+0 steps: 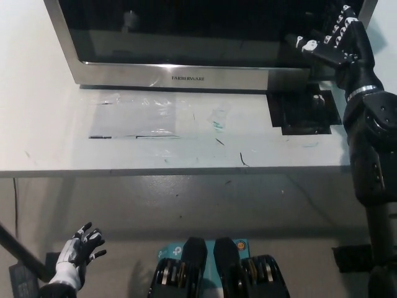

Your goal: A microwave is kept infront of the robot with its door slightly ajar. The robot uses its right hand to push the door towards the left to open it.

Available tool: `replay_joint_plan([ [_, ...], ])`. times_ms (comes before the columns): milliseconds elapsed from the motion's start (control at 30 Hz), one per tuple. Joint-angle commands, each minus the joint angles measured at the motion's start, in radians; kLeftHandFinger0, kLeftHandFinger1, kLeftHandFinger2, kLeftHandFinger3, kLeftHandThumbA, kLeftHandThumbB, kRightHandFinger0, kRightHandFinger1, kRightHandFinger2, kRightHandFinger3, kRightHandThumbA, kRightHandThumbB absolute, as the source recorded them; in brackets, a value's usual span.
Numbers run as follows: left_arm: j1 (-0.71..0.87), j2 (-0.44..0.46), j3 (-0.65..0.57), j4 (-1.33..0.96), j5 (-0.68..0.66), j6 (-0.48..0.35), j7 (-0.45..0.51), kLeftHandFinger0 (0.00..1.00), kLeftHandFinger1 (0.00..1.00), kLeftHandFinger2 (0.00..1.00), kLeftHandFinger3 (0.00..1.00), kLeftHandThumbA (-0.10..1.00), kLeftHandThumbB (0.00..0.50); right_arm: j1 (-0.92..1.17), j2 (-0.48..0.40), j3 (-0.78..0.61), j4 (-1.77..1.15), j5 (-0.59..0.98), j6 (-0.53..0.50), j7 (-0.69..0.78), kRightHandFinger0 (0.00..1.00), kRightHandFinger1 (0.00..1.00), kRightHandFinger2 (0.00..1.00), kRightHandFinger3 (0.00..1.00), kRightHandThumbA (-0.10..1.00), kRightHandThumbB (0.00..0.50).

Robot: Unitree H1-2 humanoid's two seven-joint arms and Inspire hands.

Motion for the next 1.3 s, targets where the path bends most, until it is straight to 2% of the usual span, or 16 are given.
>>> replay_joint_plan([
  [0, -0.009, 0.021, -0.001, -0.024, -0.003, 0.008, 0.003, 0.83, 0.85, 0.91, 0.96, 0.40, 0.141, 0.016, 0.024, 0.043, -0.111, 0.006, -0.034, 0.074, 0.82, 1.00, 1.00, 1.00, 1.00, 0.235],
  [33, -0.009, 0.021, -0.001, -0.025, -0.003, 0.008, 0.003, 0.84, 0.85, 0.92, 0.96, 0.40, 0.140, 0.017, 0.023, 0.043, -0.113, 0.007, -0.032, 0.073, 0.82, 1.00, 1.00, 1.00, 1.00, 0.235],
  [67, -0.011, 0.020, 0.001, -0.015, -0.002, 0.008, 0.010, 0.83, 0.85, 0.91, 0.95, 0.39, 0.142, 0.063, 0.030, 0.047, -0.177, 0.029, -0.014, 0.090, 0.82, 1.00, 1.00, 1.00, 1.00, 0.290],
  [200, -0.005, 0.023, -0.003, -0.018, 0.005, 0.011, 0.012, 0.82, 0.85, 0.92, 0.96, 0.40, 0.134, 0.144, 0.035, 0.058, -0.291, 0.042, 0.032, 0.097, 0.78, 0.98, 1.00, 1.00, 1.00, 0.310],
  [267, 0.000, 0.025, -0.009, -0.020, 0.007, 0.006, 0.001, 0.84, 0.88, 0.95, 0.99, 0.41, 0.123, 0.203, 0.030, 0.068, -0.369, 0.051, 0.052, 0.110, 0.77, 0.98, 1.00, 1.00, 1.00, 0.295],
  [400, 0.002, 0.023, -0.002, -0.026, 0.001, 0.016, 0.010, 0.82, 0.86, 0.93, 0.97, 0.38, 0.134, 0.289, 0.022, 0.083, -0.487, 0.055, 0.092, 0.113, 0.75, 0.96, 1.00, 1.00, 1.00, 0.287],
  [500, 0.001, 0.024, -0.004, -0.027, 0.009, 0.025, 0.020, 0.80, 0.85, 0.93, 0.98, 0.38, 0.124, 0.363, 0.020, 0.086, -0.598, 0.067, 0.137, 0.107, 0.73, 0.96, 1.00, 1.00, 0.99, 0.290],
  [667, 0.003, 0.025, -0.008, -0.017, 0.008, 0.011, 0.009, 0.84, 0.86, 0.94, 0.99, 0.38, 0.113, 0.446, 0.030, 0.092, -0.724, 0.090, 0.189, 0.099, 0.75, 0.98, 1.00, 1.00, 0.98, 0.259],
  [733, 0.003, 0.025, -0.009, -0.019, 0.011, 0.016, 0.015, 0.83, 0.85, 0.93, 0.98, 0.39, 0.131, 0.472, 0.040, 0.096, -0.757, 0.096, 0.207, 0.093, 0.75, 0.98, 1.00, 1.00, 0.97, 0.253],
  [900, 0.005, 0.027, -0.018, -0.017, 0.017, 0.004, 0.010, 0.83, 0.85, 0.92, 0.98, 0.40, 0.134, 0.522, 0.060, 0.119, -0.795, 0.088, 0.190, 0.097, 0.72, 0.97, 1.00, 1.00, 0.99, 0.233],
  [1033, 0.005, 0.029, -0.021, -0.015, 0.017, 0.002, 0.007, 0.84, 0.86, 0.94, 0.99, 0.41, 0.133, 0.550, 0.078, 0.140, -0.813, 0.095, 0.180, 0.109, 0.76, 1.00, 1.00, 1.00, 1.00, 0.210],
  [1167, 0.001, 0.026, -0.016, -0.020, 0.012, 0.017, 0.017, 0.83, 0.85, 0.92, 0.98, 0.40, 0.152, 0.569, 0.100, 0.157, -0.832, 0.088, 0.190, 0.099, 0.74, 0.99, 1.00, 1.00, 1.00, 0.236],
  [1267, -0.002, 0.029, -0.018, -0.007, 0.013, 0.006, 0.009, 0.82, 0.84, 0.92, 0.98, 0.40, 0.141, 0.598, 0.119, 0.176, -0.847, 0.089, 0.181, 0.106, 0.74, 1.00, 1.00, 1.00, 1.00, 0.216],
])
